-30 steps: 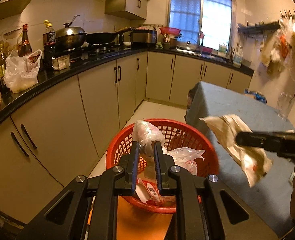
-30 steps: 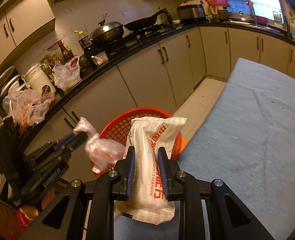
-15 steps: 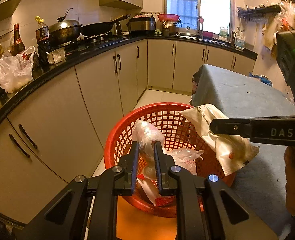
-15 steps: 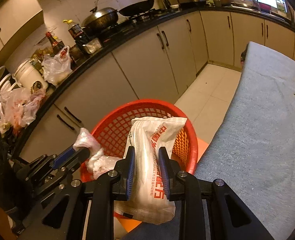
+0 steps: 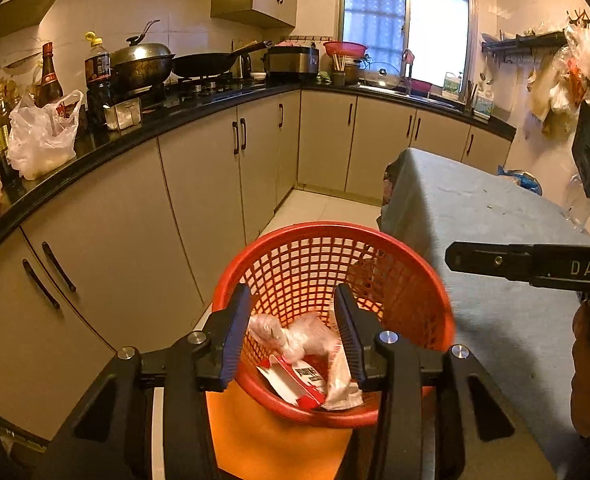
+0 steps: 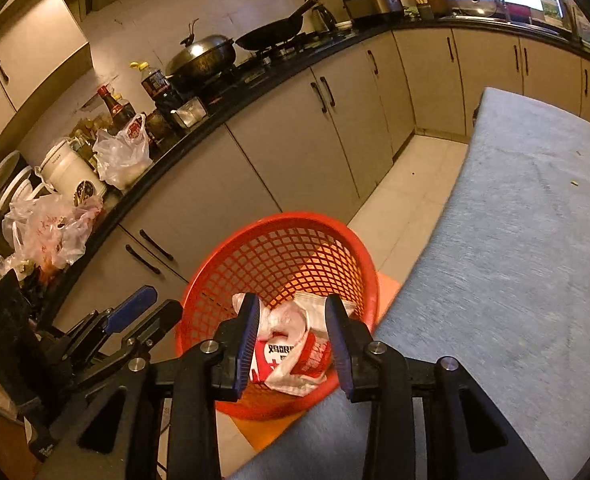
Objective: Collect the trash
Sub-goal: 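Open both tools to drop the white bag and pink bundle into the basket, then grasp the teal tissue pack with the left tool while the right tool grasps the white cloth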
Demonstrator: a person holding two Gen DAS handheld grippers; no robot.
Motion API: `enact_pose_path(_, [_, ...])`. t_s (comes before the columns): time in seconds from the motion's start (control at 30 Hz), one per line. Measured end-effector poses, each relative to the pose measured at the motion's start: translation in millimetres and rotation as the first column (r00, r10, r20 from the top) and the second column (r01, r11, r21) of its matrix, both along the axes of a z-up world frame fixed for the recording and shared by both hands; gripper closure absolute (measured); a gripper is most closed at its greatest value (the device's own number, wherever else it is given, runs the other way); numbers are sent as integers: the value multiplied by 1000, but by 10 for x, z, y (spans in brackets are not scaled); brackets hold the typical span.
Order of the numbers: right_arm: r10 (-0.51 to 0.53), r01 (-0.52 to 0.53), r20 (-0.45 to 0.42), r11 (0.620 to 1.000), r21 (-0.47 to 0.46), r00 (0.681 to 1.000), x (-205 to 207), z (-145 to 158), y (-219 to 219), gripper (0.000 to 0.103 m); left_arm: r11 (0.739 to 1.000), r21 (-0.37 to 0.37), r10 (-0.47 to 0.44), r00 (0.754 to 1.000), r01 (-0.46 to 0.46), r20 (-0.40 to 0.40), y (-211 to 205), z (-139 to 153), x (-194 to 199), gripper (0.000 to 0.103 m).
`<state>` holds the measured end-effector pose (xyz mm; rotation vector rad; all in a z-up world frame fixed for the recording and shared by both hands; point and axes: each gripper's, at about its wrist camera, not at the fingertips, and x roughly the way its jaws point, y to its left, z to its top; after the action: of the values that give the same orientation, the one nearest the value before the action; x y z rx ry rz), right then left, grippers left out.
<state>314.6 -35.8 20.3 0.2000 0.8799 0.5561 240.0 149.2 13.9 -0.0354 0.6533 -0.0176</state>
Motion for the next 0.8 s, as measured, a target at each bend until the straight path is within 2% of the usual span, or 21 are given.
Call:
enact_pose_path(0.4, [-81, 81, 1, 996, 30, 997, -464, 25, -581, 66, 995, -16, -95, 995, 96, 31, -556, 146, -387, 58])
enact_pose_path(0.57, [-130, 129, 1, 987, 94, 992, -689, 40, -1008, 66, 987, -16, -157, 987, 157, 15, -916, 111, -473, 57])
enact_pose_path(0.8, [-233, 230, 10, 964, 133, 972, -1121, 25, -1711, 66, 958, -11, -285, 958, 285, -40, -1620, 14, -518, 56])
